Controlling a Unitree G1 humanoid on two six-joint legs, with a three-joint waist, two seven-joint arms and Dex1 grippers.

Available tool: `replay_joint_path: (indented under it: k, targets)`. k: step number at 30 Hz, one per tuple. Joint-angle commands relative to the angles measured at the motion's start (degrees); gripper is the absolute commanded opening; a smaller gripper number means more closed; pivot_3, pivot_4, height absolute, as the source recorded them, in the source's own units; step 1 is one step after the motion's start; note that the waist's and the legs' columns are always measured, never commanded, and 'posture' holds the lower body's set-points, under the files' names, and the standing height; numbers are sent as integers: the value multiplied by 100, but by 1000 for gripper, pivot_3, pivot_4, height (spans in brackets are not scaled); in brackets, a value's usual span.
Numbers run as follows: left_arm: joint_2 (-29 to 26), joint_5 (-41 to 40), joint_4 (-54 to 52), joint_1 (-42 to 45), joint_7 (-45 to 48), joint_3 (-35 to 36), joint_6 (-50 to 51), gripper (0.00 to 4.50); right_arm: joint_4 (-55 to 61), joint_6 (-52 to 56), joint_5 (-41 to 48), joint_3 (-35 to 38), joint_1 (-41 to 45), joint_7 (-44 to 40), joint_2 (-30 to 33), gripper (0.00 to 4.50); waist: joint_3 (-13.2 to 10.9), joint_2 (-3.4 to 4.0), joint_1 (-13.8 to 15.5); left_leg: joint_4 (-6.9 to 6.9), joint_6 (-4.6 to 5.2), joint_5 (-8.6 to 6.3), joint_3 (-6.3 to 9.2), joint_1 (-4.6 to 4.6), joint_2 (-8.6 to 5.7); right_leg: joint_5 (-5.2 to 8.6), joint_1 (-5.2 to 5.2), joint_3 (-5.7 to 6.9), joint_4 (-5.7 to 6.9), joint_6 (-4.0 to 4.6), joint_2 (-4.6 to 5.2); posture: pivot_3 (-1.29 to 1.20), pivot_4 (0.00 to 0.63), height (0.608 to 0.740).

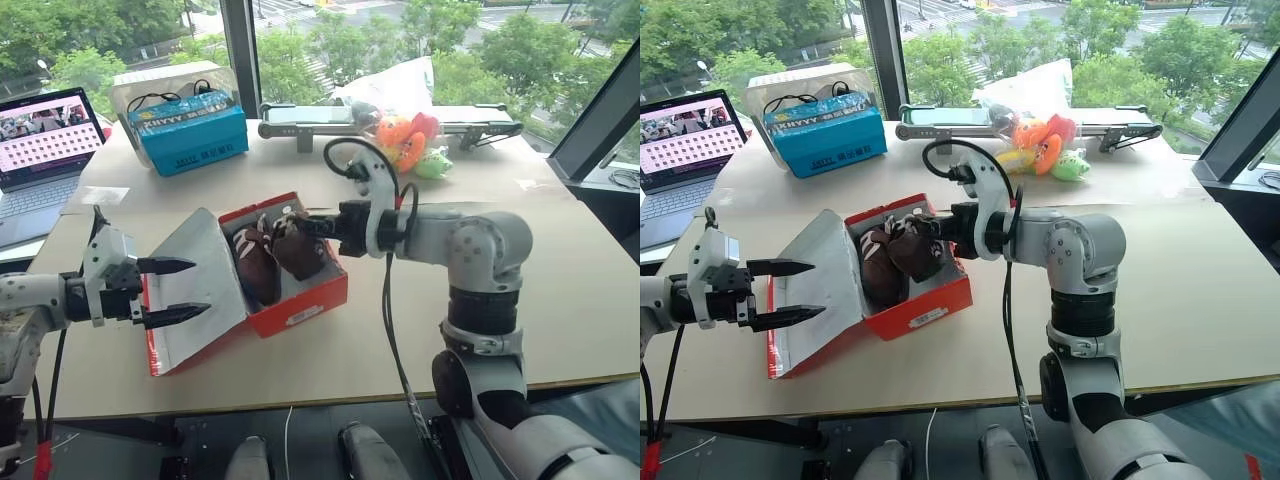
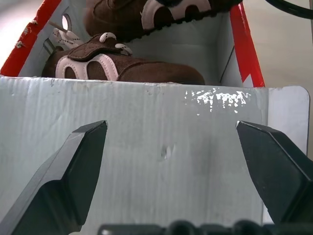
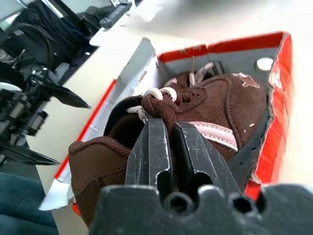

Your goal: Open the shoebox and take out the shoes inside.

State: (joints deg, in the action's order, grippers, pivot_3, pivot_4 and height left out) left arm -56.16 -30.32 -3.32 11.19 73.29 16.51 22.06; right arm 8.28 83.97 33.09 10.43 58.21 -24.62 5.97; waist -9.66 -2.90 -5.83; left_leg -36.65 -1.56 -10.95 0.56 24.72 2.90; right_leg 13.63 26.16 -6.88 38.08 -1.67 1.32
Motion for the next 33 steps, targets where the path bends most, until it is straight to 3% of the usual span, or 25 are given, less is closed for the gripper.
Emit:
replay_joint_path:
  k: [1,6,13,20,26,33]
  targets:
    - [-100,13,-22,114,44,36,-94,4500,223,71,308,410,309,104,-59,28,0,0,2,0,0,0,0,0,0,0,0,0,0,0,0,0,150,740]
    - [-100,10,-21,127,51,20,-91,4500,2,-11,412,845,407,296,-50,28,0,0,16,0,0,0,0,0,-1,0,-2,0,-1,-1,1,0,150,740]
    - [-109,6,-14,174,61,-13,-70,4500,-681,-983,138,1167,291,355,506,28,0,0,17,0,0,0,0,0,-1,-1,-2,0,-1,0,1,0,150,740]
    - [-75,-8,11,287,-2,10,-73,4500,-1296,-2193,-91,1078,-213,192,973,28,0,0,4,0,0,0,-1,0,-2,0,-2,-2,-3,-1,0,0,150,740]
    - [-54,-170,-65,451,-101,96,38,4500,-2329,-3873,-425,1020,-760,-162,1030,28,-2,2,1,-1,1,1,-2,-1,-3,-3,-4,-6,-1,-3,0,0,150,740]
    - [-77,-184,-101,407,-120,126,22,4500,-3130,-4547,-992,512,-1019,-325,1346,28,-4,6,-4,-7,0,1,-5,-2,-5,-6,-7,-10,-2,-7,0,0,150,740]
